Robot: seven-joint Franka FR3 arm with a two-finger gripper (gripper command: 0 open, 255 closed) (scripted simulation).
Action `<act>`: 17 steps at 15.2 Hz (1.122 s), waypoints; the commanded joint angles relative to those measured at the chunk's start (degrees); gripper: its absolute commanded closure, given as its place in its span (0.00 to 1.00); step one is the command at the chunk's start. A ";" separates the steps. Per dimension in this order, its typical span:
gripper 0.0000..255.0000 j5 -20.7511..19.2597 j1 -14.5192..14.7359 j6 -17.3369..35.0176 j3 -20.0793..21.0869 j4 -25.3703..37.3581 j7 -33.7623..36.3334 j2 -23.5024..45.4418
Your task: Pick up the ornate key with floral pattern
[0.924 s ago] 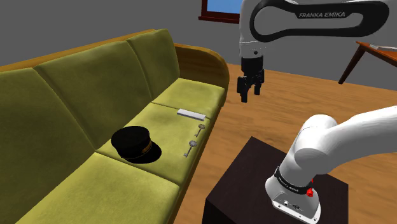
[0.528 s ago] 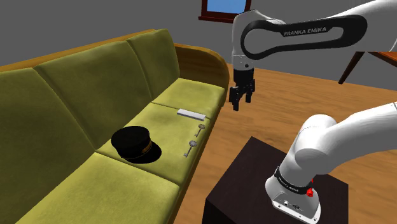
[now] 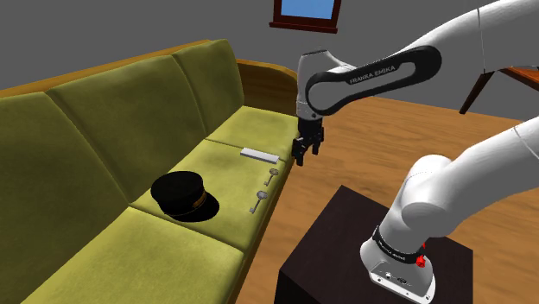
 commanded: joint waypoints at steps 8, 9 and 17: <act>0.00 1.62 2.16 24.09 0.15 -0.25 -2.39 18.63; 0.00 1.92 2.41 26.48 0.20 0.29 -2.73 21.00; 0.00 4.97 3.62 42.55 1.48 7.95 -5.96 40.30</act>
